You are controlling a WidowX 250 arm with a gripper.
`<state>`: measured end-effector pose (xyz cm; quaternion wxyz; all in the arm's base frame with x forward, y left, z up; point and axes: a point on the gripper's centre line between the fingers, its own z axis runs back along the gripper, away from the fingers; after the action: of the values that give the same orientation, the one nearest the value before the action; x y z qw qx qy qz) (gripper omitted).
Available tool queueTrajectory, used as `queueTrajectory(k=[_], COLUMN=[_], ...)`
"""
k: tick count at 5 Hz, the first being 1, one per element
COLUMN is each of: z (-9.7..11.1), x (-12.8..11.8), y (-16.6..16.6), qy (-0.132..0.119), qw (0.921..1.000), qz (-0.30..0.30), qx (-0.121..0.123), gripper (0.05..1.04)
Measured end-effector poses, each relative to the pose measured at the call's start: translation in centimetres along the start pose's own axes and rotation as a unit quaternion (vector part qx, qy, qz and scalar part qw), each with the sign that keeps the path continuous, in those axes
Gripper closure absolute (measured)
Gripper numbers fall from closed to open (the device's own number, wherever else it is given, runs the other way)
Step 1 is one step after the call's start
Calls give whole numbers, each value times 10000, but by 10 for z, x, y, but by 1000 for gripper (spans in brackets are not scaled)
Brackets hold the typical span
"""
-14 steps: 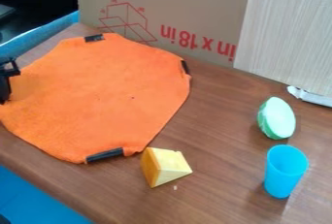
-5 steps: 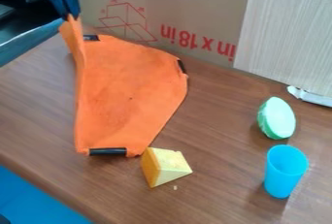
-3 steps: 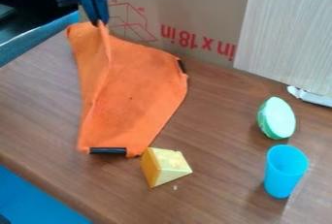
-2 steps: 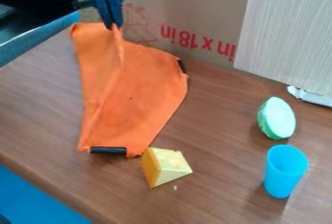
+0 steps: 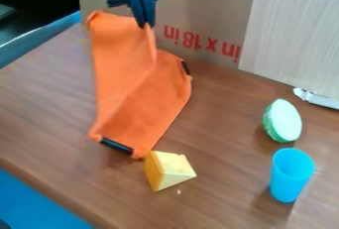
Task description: Fold the cloth from bottom left to top right
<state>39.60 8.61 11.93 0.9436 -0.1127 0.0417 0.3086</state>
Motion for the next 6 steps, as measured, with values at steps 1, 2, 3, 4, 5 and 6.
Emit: queueTrajectory(k=[1, 2, 3, 4, 5, 6], z=[-11, -32, -58, -84, -93, -103], x=[5, 13, 21, 26, 27, 17], y=[-12, -16, -14, -9, -14, -22], qy=[20, 68, 114, 188, 180, 241], qw=[10000, 9995, 9982, 9966, 9969, 9972], qz=[-17, 22, 55, 49, -12, -90], qx=[79, 299, 589, 804, 767, 706], gripper=[1020, 1020, 1020, 1020, 1020, 1020])
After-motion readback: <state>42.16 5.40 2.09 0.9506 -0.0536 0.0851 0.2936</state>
